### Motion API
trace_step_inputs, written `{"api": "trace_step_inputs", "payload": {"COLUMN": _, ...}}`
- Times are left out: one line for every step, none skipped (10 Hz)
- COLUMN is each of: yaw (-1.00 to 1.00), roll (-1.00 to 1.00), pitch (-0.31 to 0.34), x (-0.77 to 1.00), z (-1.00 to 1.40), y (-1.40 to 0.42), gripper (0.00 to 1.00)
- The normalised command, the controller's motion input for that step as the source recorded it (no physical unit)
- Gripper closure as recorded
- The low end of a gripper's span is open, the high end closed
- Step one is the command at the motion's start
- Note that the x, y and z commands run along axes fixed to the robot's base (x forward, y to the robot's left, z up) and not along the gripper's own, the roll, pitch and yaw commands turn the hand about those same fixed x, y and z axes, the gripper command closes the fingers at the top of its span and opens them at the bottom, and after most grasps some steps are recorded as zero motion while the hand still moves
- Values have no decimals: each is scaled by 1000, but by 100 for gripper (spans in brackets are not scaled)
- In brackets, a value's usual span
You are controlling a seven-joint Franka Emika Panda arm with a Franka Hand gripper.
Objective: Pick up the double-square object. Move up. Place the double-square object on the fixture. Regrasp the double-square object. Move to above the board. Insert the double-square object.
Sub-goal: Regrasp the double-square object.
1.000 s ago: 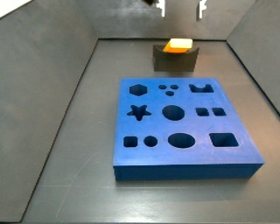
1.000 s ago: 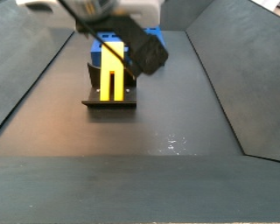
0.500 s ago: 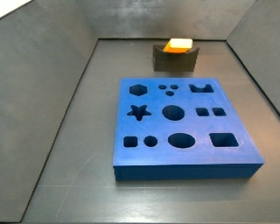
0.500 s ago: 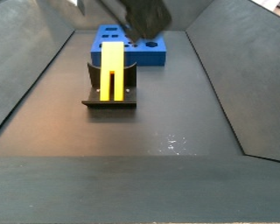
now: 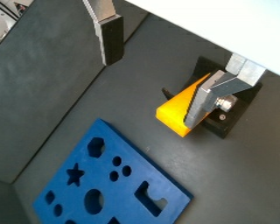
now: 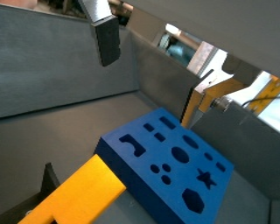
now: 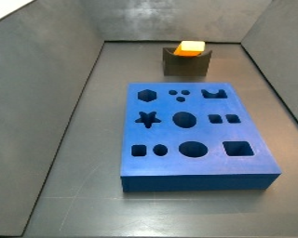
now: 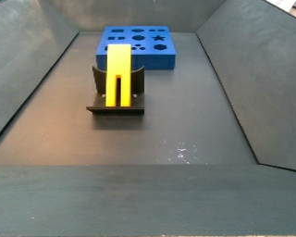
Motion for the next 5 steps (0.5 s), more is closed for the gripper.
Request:
{"api": "trace_step_inputs", "payload": {"yaw": 33, "roll": 1000, "pitch": 22, "x": -38, "z": 27, "y": -355, "gripper": 0}}
{"api": "trace_step_inputs", "payload": {"yaw": 34, "roll": 1000, "pitch": 18, "x": -41, "z": 20, "y": -191, "gripper": 0}}
{"api": "trace_step_inputs", "payload": {"yaw": 35, "roll": 1000, "pitch": 14, "x": -44, "z": 20, "y": -43, "gripper": 0}}
{"api": "trace_step_inputs", "payload": {"yaw": 35, "roll": 1000, "pitch": 10, "x": -41, "z": 14, "y": -18, "gripper": 0}}
{"api": "trace_step_inputs", "payload": {"yaw": 36, "roll": 1000, "pitch": 4, "x": -25, "z": 2, "y": -33, "gripper": 0}}
